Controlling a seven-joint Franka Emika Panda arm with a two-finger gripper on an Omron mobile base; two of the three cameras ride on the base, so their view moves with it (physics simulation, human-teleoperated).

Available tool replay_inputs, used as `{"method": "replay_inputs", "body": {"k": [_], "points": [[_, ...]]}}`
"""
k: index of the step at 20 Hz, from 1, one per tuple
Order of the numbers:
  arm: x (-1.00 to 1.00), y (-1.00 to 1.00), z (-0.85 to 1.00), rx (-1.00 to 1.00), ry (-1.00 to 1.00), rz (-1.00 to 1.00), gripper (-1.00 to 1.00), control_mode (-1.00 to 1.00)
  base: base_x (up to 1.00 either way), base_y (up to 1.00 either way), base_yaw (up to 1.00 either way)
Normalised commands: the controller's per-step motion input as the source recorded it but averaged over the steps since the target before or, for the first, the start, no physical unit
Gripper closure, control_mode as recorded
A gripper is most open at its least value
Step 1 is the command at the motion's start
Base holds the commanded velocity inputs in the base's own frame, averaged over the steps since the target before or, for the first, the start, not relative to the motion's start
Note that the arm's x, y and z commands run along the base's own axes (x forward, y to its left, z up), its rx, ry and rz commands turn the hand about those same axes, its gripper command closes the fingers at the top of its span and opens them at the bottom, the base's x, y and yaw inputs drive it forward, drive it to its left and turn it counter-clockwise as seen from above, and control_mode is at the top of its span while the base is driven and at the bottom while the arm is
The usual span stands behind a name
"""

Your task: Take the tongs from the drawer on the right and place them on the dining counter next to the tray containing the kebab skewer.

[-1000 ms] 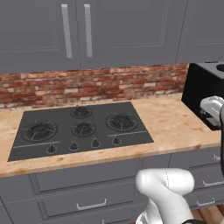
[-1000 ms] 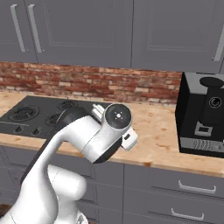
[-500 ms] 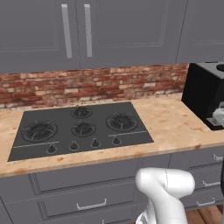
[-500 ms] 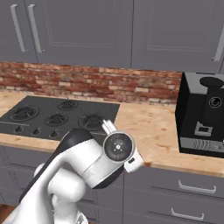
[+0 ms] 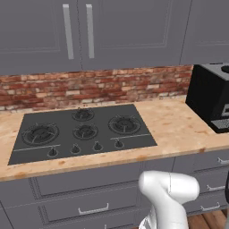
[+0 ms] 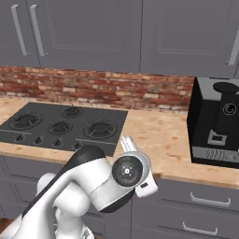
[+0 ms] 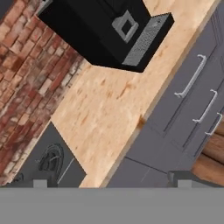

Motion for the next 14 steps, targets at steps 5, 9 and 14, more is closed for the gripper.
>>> {"method": "replay_inputs", "body": {"k": [5,9,14], "points": [[-0.19,-0.37,-0.09,0.12,0.0,-0.14,-1.0,-1.0,0.0,0.0,0.0],[-0.16,-0.37,-0.09,0.1,0.0,-0.15,-1.0,-1.0,0.0,0.0,0.0],[-0.14,-0.37,-0.09,0.06,0.0,-0.14,-1.0,-1.0,0.0,0.0,0.0]]}}
